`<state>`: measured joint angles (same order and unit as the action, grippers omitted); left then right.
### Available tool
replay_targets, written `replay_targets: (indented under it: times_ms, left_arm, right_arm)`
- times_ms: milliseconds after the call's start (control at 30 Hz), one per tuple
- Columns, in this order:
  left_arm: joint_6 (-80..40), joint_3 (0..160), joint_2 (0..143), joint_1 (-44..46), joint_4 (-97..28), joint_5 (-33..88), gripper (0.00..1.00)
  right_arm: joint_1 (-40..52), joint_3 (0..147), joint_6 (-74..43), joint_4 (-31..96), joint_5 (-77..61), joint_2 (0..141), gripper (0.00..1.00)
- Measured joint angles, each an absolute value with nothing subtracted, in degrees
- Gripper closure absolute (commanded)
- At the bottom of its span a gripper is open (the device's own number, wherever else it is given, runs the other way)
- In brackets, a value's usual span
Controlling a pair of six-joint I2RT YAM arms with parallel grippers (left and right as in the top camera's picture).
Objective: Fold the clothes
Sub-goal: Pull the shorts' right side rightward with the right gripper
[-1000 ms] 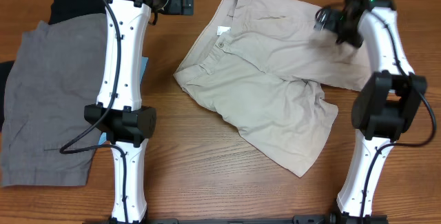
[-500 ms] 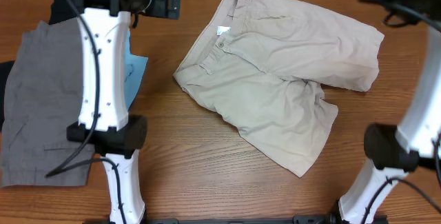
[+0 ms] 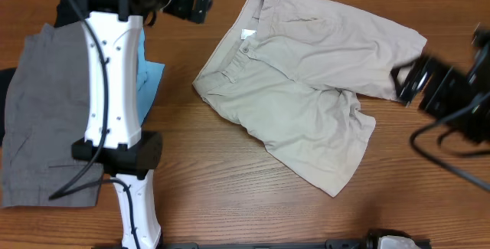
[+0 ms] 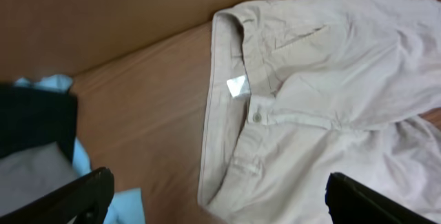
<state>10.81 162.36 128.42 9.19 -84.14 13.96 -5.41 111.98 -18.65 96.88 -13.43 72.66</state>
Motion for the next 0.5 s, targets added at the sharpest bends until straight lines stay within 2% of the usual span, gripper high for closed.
replay_targets:
  times_ms: [100, 267, 500]
  left_arm:
    - [14.1, 161.1, 132.8, 10.4, -79.4, 14.8, 0.0]
    - [17.2, 160.1, 142.2, 12.9, -73.1, 15.9, 0.0]
    - [18.2, 159.6, 151.7, 14.7, -69.1, 17.9, 0.0]
  right_arm:
    - [-5.4, 99.0, -19.2, 96.7, -12.0, 70.8, 0.0]
    - [-5.4, 85.5, -19.5, 94.1, -9.9, 72.7, 0.0]
    - [-5.4, 81.1, -19.5, 91.6, -9.0, 72.6, 0.0]
